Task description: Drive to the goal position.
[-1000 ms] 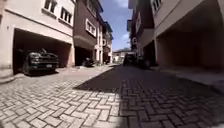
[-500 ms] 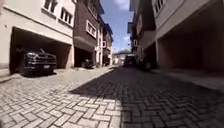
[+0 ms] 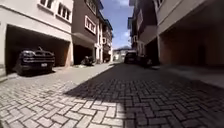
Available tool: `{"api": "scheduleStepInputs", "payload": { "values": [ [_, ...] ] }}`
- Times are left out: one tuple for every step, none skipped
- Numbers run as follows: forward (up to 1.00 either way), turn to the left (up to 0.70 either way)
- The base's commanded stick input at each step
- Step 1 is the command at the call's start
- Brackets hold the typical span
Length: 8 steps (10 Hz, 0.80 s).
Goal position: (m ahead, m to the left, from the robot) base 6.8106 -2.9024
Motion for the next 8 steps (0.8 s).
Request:
{"api": "scheduleStepInputs", "payload": {
  "values": [
    [0.5, 0.0],
    [0.5, 0.0],
    [0.5, 0.0],
    [0.5, 0.0],
    [0.5, 0.0],
    [0.5, 0.0],
    [0.5, 0.0],
    [0.5, 0.0]
  ]
}}
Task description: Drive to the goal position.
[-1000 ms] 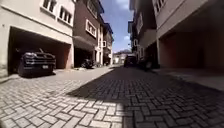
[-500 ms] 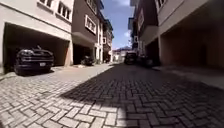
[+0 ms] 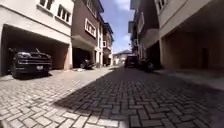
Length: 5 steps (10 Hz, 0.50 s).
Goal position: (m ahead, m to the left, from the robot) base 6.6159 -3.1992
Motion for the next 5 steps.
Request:
{"api": "scheduleStepInputs", "payload": {
  "values": [
    [0.5, 0.0],
    [0.5, 0.0],
    [0.5, 0.0],
    [0.5, 0.0],
    [0.5, 0.0]
  ]
}}
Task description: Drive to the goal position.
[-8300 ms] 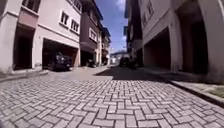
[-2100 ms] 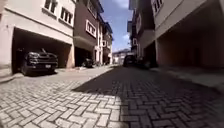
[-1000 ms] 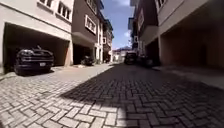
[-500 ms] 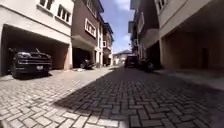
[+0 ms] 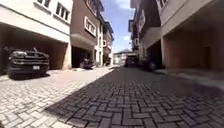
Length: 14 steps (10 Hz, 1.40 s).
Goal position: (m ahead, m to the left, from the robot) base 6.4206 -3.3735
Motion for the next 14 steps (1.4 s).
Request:
{"api": "scheduleStepInputs", "payload": {
  "values": [
    [0.5, 0.0],
    [0.5, 0.0],
    [0.5, 0.0],
    [0.5, 0.0],
    [0.5, 0.0],
    [0.5, 0.0],
    [0.5, 0.0],
    [0.5, 0.0],
    [0.5, 0.0],
    [0.5, 0.0],
    [0.5, 0.0],
    [0.5, 0.0],
    [0.5, 0.0],
    [0.5, 0.0]
  ]
}}
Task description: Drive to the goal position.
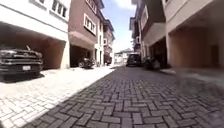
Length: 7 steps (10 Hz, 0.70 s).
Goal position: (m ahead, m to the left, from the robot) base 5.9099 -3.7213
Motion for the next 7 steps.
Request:
{"api": "scheduleStepInputs", "payload": {
  "values": [
    [0.5, 0.0],
    [0.5, 0.0],
    [0.5, 0.0],
    [0.5, 0.0],
    [0.5, 0.0],
    [0.5, 0.0],
    [0.5, 0.0]
  ]
}}
